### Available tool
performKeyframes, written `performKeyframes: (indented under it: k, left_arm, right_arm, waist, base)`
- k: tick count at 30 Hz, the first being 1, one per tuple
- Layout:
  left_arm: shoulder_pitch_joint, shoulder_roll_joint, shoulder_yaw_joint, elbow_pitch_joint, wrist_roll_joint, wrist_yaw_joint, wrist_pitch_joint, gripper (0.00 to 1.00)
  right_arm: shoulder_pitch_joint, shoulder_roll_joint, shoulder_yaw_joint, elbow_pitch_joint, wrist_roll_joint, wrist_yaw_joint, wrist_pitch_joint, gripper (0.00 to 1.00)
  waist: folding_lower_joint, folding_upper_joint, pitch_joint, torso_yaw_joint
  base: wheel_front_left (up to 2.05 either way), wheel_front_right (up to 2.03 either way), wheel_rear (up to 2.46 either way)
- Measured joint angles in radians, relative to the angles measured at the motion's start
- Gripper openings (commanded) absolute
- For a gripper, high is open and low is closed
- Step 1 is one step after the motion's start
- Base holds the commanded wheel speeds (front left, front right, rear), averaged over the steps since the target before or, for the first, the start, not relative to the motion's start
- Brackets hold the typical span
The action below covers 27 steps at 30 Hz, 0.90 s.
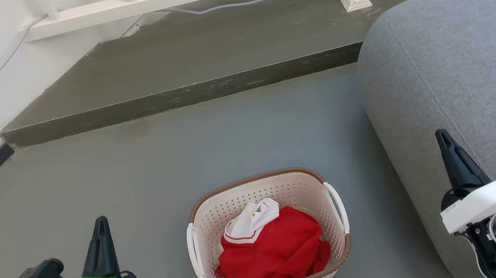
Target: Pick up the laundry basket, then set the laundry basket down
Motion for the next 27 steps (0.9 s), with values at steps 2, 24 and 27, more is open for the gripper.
performKeyframes:
  k: [2,24,27]
  left_arm:
    - [0.000,0.000,0.003,0.001,-0.025,0.000,0.006,0.00]
    - [-0.001,-0.001,0.050,0.013,-0.280,-0.009,0.089,0.00]
    - [-0.001,-0.001,0.062,0.013,-0.312,-0.009,0.101,0.00]
  right_arm:
    - [0.000,0.004,-0.006,0.000,0.025,0.001,0.008,0.00]
    - [-0.003,0.025,-0.078,0.019,0.283,0.019,0.086,0.00]
    - [-0.003,0.027,-0.088,0.023,0.319,0.019,0.096,0.00]
  waist:
    - [0.0000,0.0000,-0.001,0.001]
    - [0.0000,0.0000,-0.008,0.012]
    - [0.0000,0.0000,-0.008,0.013]
  base:
    - [0.00,0.00,0.00]
    - [0.00,0.00,0.00]
    - [0.00,0.00,0.00]
